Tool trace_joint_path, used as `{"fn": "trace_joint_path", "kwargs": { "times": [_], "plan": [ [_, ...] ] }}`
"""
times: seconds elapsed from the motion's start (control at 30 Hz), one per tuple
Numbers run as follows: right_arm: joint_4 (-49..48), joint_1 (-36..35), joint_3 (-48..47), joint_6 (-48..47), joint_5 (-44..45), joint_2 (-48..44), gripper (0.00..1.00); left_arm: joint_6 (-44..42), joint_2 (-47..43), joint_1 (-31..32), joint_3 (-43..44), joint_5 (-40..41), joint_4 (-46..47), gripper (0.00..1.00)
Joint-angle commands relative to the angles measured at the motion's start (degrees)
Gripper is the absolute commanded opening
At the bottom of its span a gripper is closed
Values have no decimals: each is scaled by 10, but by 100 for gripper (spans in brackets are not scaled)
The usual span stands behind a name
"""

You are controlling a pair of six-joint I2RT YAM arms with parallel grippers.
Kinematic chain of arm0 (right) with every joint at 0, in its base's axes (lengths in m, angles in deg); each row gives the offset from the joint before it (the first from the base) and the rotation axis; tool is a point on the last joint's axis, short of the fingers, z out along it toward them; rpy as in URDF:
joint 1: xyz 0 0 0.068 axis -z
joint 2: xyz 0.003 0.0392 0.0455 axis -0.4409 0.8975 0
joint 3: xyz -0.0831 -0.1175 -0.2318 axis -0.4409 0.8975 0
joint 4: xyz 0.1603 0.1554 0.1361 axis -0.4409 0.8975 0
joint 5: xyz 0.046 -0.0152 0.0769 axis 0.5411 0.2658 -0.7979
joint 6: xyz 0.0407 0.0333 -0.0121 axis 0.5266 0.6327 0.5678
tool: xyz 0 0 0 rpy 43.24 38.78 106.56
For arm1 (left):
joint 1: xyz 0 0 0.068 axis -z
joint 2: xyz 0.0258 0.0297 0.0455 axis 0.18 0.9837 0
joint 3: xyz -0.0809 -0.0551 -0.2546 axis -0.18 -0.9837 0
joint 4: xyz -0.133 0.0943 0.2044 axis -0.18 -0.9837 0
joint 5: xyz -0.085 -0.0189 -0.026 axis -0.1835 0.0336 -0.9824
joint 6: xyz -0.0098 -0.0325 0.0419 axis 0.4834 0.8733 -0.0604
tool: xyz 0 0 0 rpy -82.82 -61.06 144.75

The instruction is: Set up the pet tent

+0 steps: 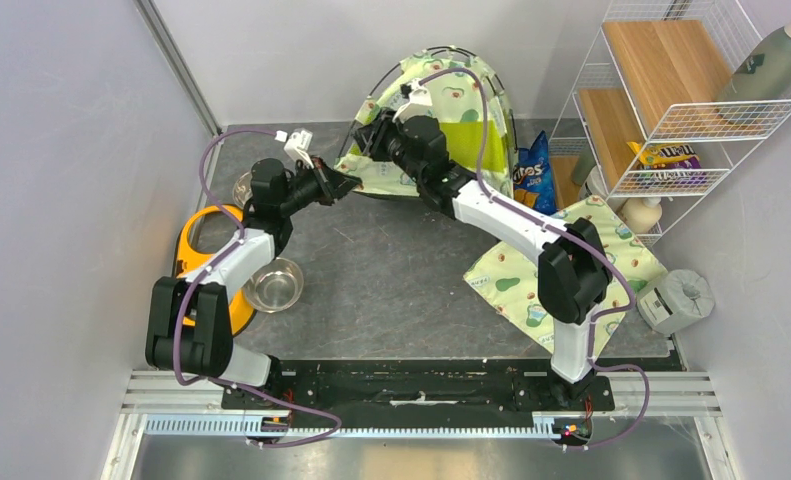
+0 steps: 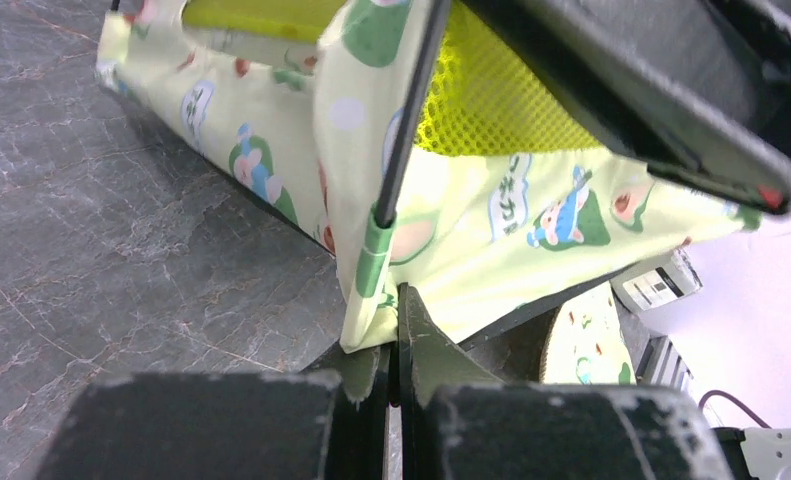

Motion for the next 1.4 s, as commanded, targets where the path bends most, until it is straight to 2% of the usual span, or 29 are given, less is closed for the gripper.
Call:
{"fn": "trace_joint_path", "kwargs": {
  "times": [0.0, 0.27, 0.57, 0.67, 0.87, 1.1, 1.37],
  "plan": [
    [9, 30, 7, 47, 7, -23, 39, -27, -26, -3, 3, 6, 0, 2],
    [28, 40, -24, 63, -21, -1, 44, -66, -36, -1, 0, 19, -31, 2],
    [19, 28, -34, 34, -60, -18, 55, -78, -38, 2, -1, 30, -48, 2],
    [39, 19, -47, 21, -60, -19, 55, -83, -39, 2, -1, 33, -52, 2],
    [53, 7, -62, 10, -62, -14, 42, -88, -41, 3, -1, 36, -56, 2],
    [86, 5, -112, 21, -62, 30, 50, -90, -43, 5, -3, 37, -57, 2],
    [138, 5, -187, 28, -45, 82, 50, -92, -46, 7, -6, 39, -57, 2]
  ]
}}
